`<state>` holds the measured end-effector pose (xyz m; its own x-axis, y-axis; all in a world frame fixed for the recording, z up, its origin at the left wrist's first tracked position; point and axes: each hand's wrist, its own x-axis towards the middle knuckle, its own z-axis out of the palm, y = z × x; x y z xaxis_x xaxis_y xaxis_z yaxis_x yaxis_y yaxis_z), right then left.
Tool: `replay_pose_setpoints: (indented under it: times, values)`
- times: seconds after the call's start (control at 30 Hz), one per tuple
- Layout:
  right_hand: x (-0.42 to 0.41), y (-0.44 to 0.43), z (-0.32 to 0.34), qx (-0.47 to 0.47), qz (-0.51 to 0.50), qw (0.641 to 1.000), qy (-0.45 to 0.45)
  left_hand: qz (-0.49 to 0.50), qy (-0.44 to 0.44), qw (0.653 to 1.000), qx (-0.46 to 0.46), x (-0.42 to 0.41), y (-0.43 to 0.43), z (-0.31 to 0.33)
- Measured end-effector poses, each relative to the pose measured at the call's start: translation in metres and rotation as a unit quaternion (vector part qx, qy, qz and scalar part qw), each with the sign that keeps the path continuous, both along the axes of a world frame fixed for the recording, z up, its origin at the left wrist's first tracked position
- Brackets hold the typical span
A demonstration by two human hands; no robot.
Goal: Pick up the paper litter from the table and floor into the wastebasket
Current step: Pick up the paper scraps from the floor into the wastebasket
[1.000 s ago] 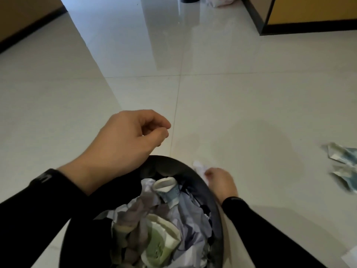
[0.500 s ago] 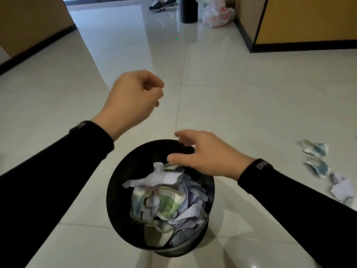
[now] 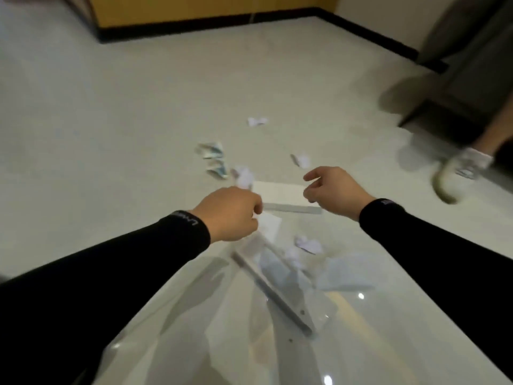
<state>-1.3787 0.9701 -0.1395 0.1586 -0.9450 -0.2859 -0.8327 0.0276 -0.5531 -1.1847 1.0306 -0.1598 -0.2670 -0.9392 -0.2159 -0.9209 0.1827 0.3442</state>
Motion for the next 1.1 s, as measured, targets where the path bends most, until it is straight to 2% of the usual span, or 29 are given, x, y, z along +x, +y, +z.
replay_pose_setpoints:
  times: [0.1,0.2,0.3,0.4,0.47,0.57,0.63,0.73,0.8,0.87,1.03,1.1]
  values:
    - [-0.057,0.017,-0.037,0.038,-0.035,0.997,0.059,-0.103,-0.075,0.991,0.036,-0.033,-0.008,-0.042]
    - [-0.096,0.042,-0.075,0.109,-0.047,0.984,0.132,-0.219,-0.179,0.958,0.042,-0.049,-0.009,-0.083]
    - [-0.119,0.058,-0.106,0.168,-0.051,0.972,0.155,-0.288,-0.189,0.938,0.036,-0.064,-0.001,-0.115]
    - [-0.124,0.057,-0.13,0.146,0.038,0.964,0.221,-0.346,-0.211,0.914,0.022,-0.078,0.006,-0.141]
    - [-0.12,0.054,-0.144,0.117,0.106,0.946,0.284,-0.355,-0.228,0.907,-0.005,-0.083,0.007,-0.152]
    - [-0.106,0.049,-0.162,0.094,0.164,0.916,0.354,-0.342,-0.216,0.914,-0.022,-0.08,0.011,-0.156]
    - [-0.1,0.043,-0.167,0.063,0.168,0.919,0.351,-0.326,-0.164,0.931,-0.005,-0.075,0.016,-0.152]
    - [-0.095,0.024,-0.154,0.035,0.051,0.979,0.192,-0.265,-0.089,0.96,-0.022,-0.06,0.011,-0.139]
    - [-0.09,0.007,-0.139,0.024,-0.027,0.996,0.085,-0.196,-0.044,0.979,-0.039,-0.045,0.003,-0.126]
    - [-0.078,-0.009,-0.127,0.014,-0.062,0.998,0.021,-0.126,-0.017,0.99,-0.055,-0.027,-0.007,-0.114]
    - [-0.03,-0.056,-0.113,-0.078,0.113,0.985,0.1,-0.019,-0.038,0.996,-0.075,0.015,-0.027,-0.089]
    - [-0.01,-0.075,-0.111,-0.09,0.153,0.976,0.127,0.021,-0.062,0.995,-0.07,0.027,-0.031,-0.083]
